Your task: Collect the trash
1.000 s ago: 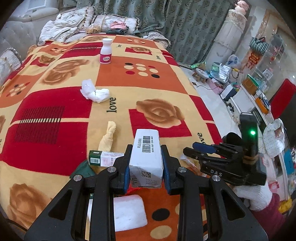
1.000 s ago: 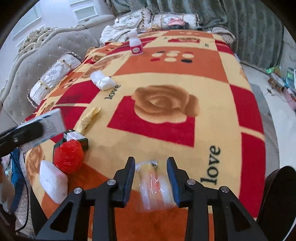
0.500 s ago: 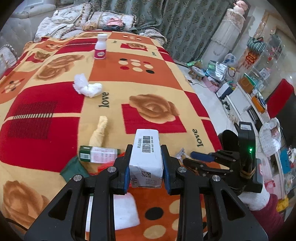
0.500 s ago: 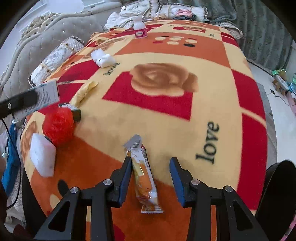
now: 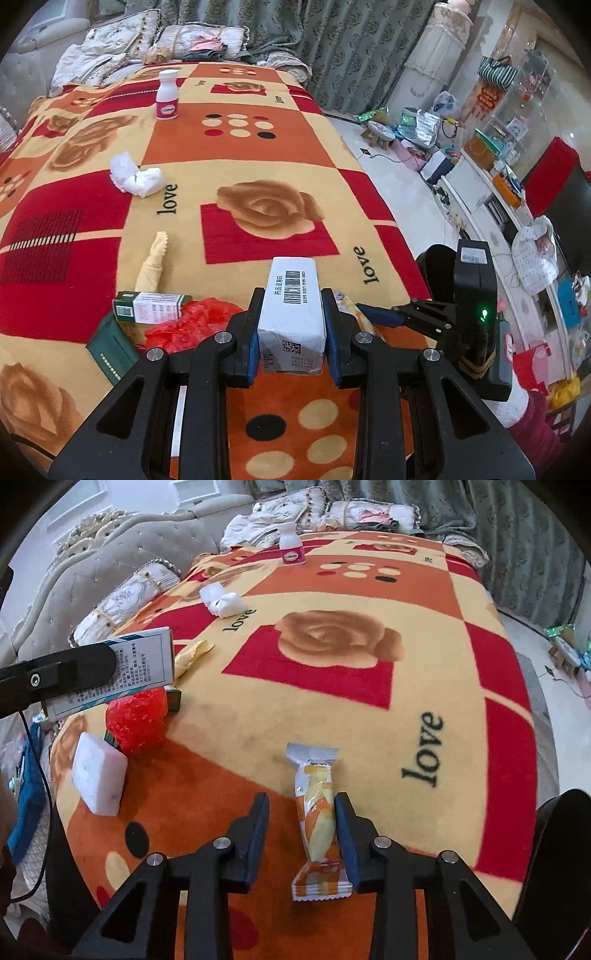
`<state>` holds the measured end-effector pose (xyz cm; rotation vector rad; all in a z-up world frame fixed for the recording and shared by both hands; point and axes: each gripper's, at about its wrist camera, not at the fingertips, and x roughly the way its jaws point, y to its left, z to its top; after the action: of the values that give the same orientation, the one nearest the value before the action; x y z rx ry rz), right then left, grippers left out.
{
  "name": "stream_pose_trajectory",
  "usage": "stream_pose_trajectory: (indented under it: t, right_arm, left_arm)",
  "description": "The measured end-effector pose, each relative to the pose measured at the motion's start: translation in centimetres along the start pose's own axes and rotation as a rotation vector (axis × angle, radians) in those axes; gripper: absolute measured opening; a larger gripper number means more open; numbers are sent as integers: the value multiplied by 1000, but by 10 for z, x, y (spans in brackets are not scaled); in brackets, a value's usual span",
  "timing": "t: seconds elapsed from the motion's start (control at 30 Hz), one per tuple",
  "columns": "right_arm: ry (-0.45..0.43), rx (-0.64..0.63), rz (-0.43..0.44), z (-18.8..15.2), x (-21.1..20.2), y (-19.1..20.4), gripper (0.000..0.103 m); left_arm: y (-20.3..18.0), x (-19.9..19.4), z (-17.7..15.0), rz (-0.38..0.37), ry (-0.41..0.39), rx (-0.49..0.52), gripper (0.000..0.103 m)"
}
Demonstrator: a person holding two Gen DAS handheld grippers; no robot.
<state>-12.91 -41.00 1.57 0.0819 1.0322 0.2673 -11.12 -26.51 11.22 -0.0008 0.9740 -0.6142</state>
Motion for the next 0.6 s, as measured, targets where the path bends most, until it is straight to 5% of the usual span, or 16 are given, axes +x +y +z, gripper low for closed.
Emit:
stream_pose_trajectory:
  t: [0.17, 0.6]
  right_arm:
    - [-24, 39, -16, 0, -7, -9, 18]
    - [-166, 188, -122, -25, -89, -86, 17]
  left_arm:
    - [-14, 5, 3, -13, 1, 14, 26]
    - [-97, 42, 11, -99, 30, 121, 26]
